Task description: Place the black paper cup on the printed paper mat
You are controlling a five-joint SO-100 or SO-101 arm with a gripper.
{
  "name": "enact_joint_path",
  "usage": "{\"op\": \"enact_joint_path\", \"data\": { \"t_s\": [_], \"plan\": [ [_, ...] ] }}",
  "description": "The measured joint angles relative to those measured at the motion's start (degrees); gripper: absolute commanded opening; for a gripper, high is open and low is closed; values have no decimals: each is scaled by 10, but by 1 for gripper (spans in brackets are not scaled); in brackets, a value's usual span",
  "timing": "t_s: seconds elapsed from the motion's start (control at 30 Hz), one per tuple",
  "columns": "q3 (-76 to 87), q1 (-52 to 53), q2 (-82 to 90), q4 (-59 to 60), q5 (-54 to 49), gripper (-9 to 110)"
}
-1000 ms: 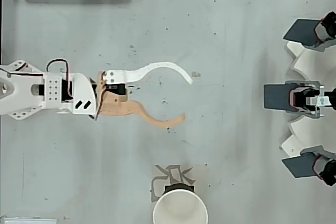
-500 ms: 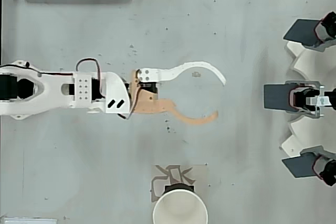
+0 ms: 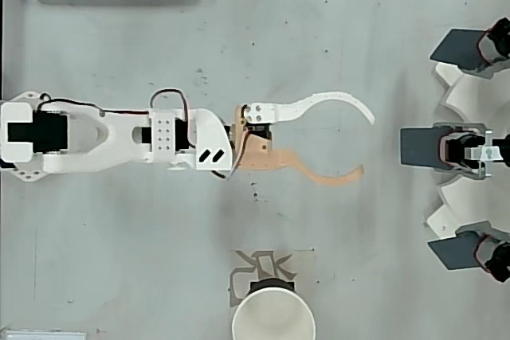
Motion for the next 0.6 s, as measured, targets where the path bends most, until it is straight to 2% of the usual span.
{"op": "enact_joint_path", "data": {
  "t_s": [0.6],
  "plan": [
    [-110, 0, -82, 32, 1, 7]
  ]
}}
